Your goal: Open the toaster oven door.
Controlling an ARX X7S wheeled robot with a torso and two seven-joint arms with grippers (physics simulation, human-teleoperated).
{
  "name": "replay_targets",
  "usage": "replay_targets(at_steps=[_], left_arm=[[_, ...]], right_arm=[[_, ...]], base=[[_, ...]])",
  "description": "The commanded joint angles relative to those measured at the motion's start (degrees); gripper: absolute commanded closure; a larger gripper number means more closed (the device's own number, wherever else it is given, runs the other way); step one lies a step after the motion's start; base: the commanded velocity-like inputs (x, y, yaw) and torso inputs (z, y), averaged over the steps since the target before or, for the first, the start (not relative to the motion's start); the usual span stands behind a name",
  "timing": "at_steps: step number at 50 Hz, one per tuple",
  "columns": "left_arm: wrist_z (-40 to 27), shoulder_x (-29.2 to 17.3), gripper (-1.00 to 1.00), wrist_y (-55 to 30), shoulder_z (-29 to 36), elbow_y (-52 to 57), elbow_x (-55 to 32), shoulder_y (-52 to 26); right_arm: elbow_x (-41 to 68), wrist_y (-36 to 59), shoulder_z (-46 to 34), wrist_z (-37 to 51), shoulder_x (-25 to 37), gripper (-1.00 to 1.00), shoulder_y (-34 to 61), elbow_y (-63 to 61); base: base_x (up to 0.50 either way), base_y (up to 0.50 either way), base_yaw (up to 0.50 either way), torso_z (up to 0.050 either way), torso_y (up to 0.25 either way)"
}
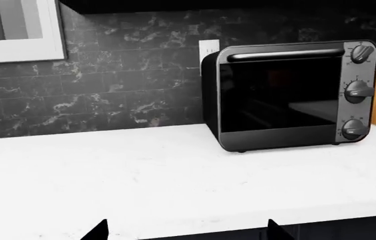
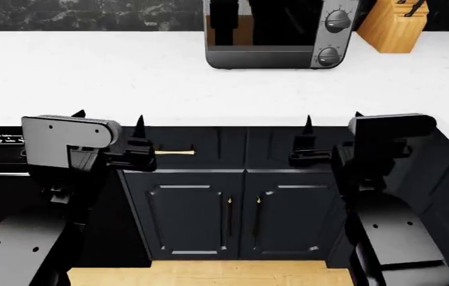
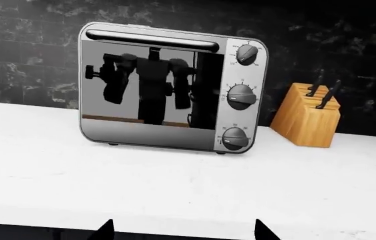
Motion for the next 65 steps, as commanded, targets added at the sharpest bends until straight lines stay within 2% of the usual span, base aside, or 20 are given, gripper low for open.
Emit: replay_targets(at_steps=[1,7,15,65], left_arm=[[-0.5,-0.6,-1.00,-3.5,-1.1,1.9,-1.2,-2.1],[-0.4,-1.0,-1.00,-3.6,-1.1,2.5,-1.5,-1.8],[-0.5,-1.5,-1.00,-3.2,-1.4,2.6,-1.5,-1.0],[-1.4,-2.5,-1.00,-4.6,-1.7,4.3,-3.6,-1.3]], right_arm=[[1.1,3.0,-0.5,-0.4,0.6,-1.00,2.5,-1.2],[1.3,3.7,-0.7,-0.3,0.7,-1.00,2.6,-1.8],[1.9,3.7,-0.7,-0.2,0.5,-1.00,2.7,-1.6],[4.1,5.7,-1.2,0.6,1.3,-1.00,3.7,-2.8]], base=[[0.00,0.47,0.00,0.000,0.000],[0.00,0.46,0.00,0.000,0.000],[0.03,0.00,0.00,0.000,0.000],[0.37,0.00,0.00,0.000,0.000]])
